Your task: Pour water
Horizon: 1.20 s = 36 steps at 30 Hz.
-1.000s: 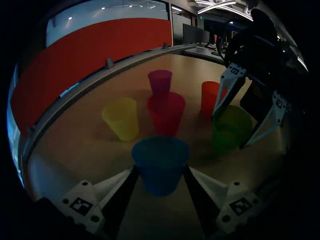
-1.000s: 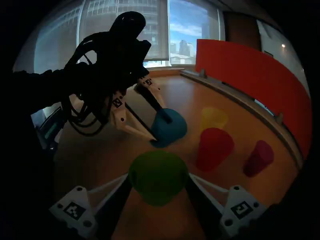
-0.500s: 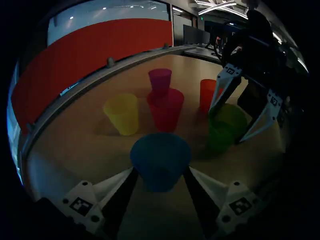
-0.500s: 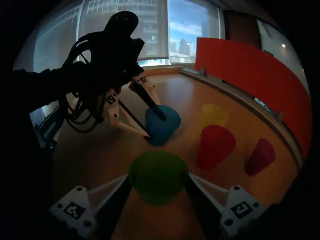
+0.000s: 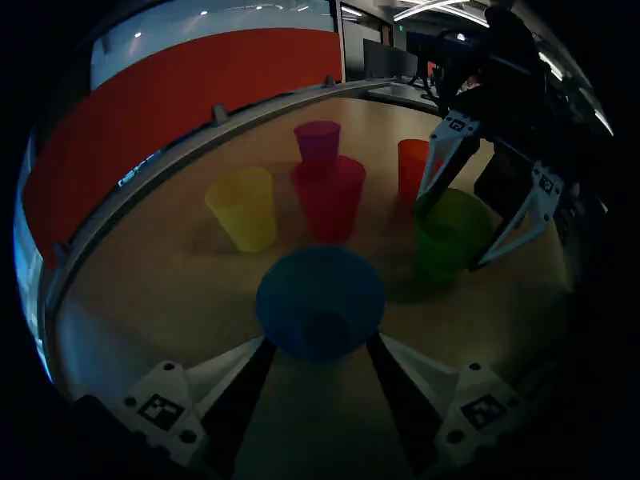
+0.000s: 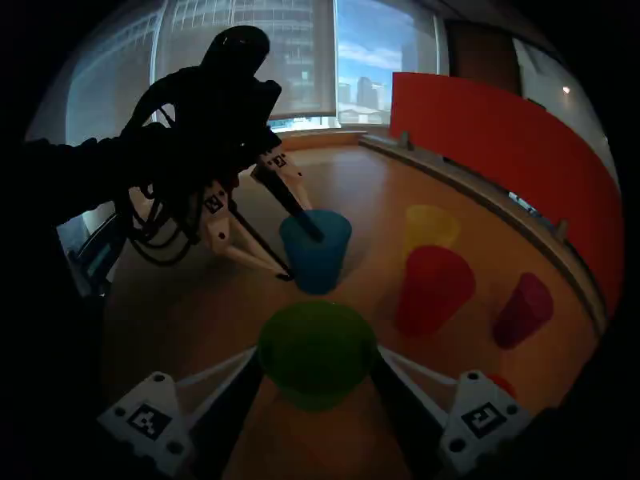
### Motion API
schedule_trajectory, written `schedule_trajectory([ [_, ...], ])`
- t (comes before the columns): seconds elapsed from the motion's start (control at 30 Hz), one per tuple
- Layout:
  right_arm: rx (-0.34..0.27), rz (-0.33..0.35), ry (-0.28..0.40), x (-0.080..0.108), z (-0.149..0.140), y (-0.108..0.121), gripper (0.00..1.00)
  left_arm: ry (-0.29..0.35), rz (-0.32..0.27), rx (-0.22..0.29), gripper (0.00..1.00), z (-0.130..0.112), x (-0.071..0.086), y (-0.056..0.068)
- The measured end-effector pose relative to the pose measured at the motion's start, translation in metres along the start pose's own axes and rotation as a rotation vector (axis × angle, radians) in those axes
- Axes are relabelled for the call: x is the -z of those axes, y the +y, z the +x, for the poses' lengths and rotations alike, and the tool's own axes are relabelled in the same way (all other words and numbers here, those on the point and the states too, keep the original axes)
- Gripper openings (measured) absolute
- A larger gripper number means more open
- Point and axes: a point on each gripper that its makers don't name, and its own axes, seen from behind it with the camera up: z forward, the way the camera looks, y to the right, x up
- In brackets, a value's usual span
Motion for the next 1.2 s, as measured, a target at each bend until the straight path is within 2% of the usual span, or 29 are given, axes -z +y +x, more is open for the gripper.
schedule_trajectory([
  [0.2,-0.008,0.000,0.008,0.000,0.000,0.000,0.90,-0.025,-0.004,-0.006,0.84,-0.009,0.001,0.005],
  [0.9,-0.011,-0.021,0.012,0.005,-0.007,0.000,0.92,-0.039,0.013,-0.013,0.85,-0.018,0.012,0.014],
  [1.2,-0.022,-0.037,0.022,0.012,-0.005,0.002,1.00,-0.043,0.027,-0.009,0.85,-0.020,0.017,0.013],
])
